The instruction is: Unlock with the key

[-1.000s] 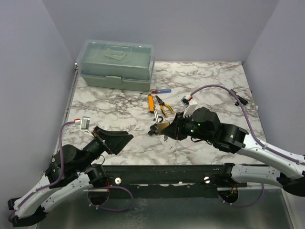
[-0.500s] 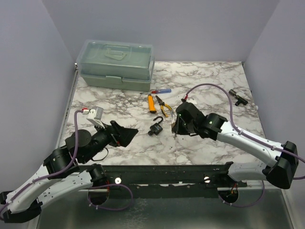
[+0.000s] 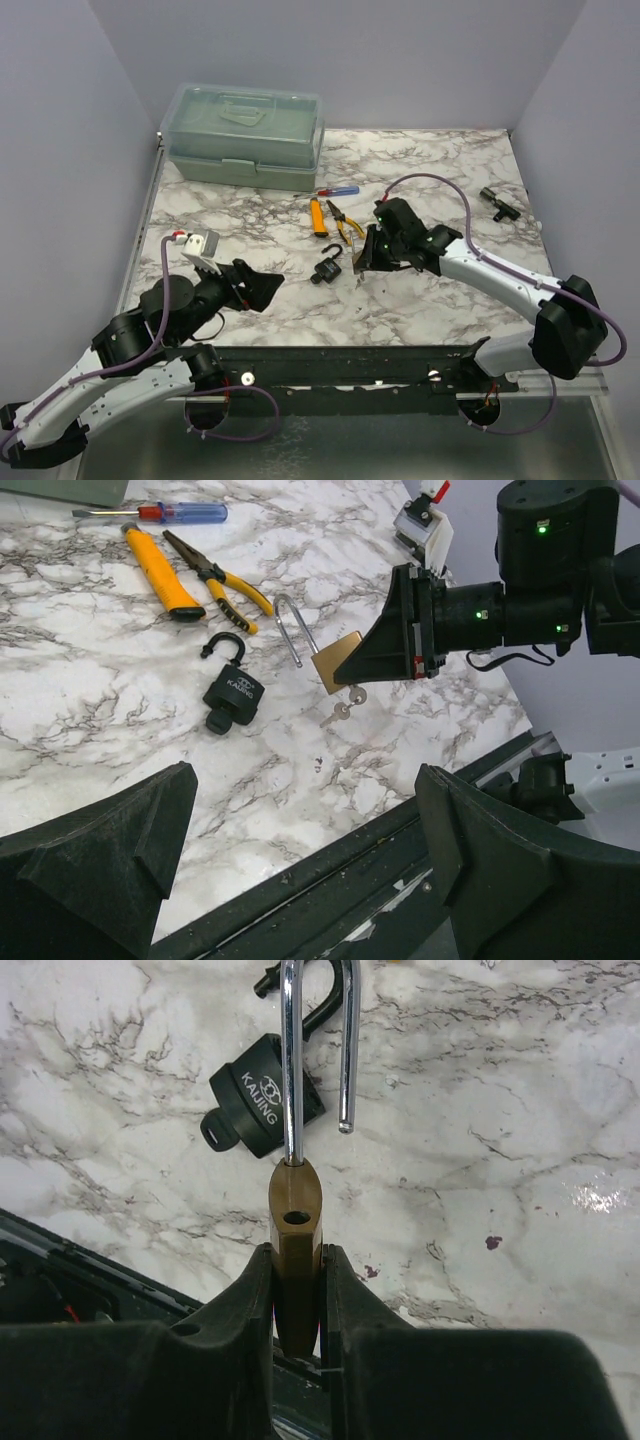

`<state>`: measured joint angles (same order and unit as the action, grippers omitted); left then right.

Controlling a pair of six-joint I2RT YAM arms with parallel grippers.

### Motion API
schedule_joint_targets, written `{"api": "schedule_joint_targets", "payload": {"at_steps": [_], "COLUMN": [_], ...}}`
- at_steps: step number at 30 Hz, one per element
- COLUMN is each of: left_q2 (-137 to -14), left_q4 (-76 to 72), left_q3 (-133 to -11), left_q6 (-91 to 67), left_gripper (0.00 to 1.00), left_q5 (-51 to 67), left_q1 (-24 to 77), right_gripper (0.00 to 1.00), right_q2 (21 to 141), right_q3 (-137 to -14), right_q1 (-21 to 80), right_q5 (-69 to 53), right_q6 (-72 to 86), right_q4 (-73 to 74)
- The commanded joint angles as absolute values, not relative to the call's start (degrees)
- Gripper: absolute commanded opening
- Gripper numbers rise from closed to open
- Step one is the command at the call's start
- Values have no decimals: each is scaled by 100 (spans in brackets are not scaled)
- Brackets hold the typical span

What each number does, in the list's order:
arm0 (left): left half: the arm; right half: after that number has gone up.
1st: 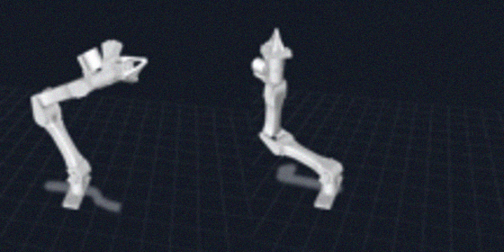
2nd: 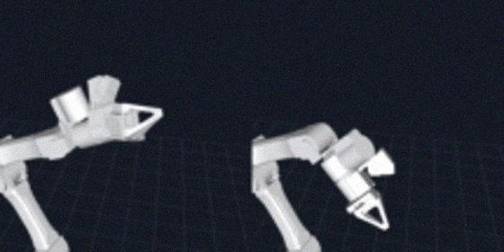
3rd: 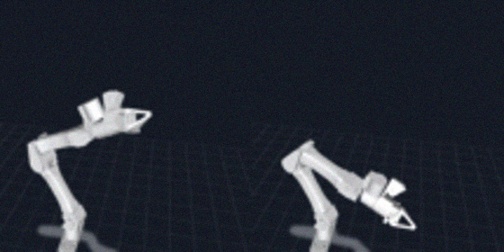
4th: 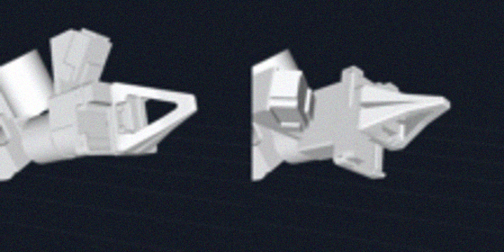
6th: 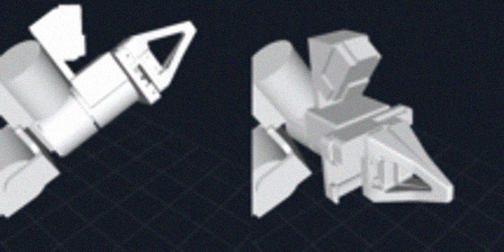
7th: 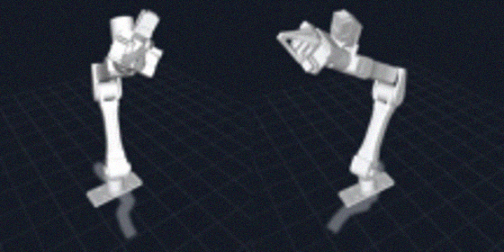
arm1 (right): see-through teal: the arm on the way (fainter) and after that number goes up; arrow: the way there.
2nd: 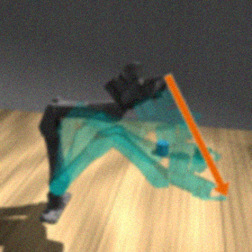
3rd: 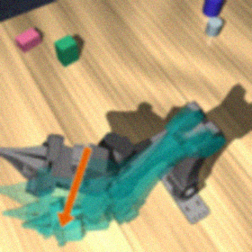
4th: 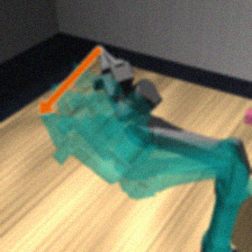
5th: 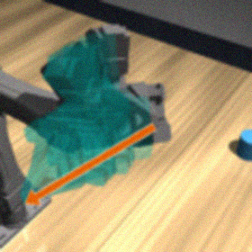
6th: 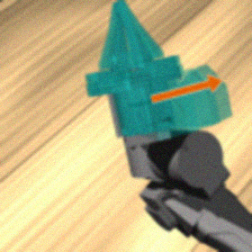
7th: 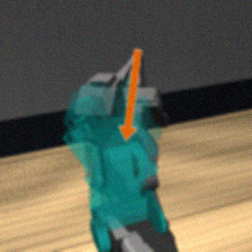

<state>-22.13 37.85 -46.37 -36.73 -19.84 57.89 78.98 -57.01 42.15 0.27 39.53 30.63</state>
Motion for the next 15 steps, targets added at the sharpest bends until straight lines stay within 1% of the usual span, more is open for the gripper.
{"api": "schedule_joint_targets", "payload": {"at_steps": [1,3,6,15], "left_q2": [-2086,-2051,-1985,-1868], "left_q4": [3802,3797,3797,3781], "left_q3": [-4568,-4569,-4556,-4542], "left_q6": [-3477,-3464,-3467,-3466], "left_gripper": [99,99,99,99], "left_q5": [-2177,-2202,-2269,-2373], "left_q1": [5801,5801,5805,5802], "right_gripper": [1,1,1,1], "right_q2": [7945,7997,8130,8389], "right_q3": [-5399,-5200,-4951,-4423], "right_q1": [3671,3456,3259,2550], "right_q5": [-1175,-1640,-2007,-2305], "right_q6": [3629,3560,3426,3179], "right_q4": [1922,1616,1269,1003]}}
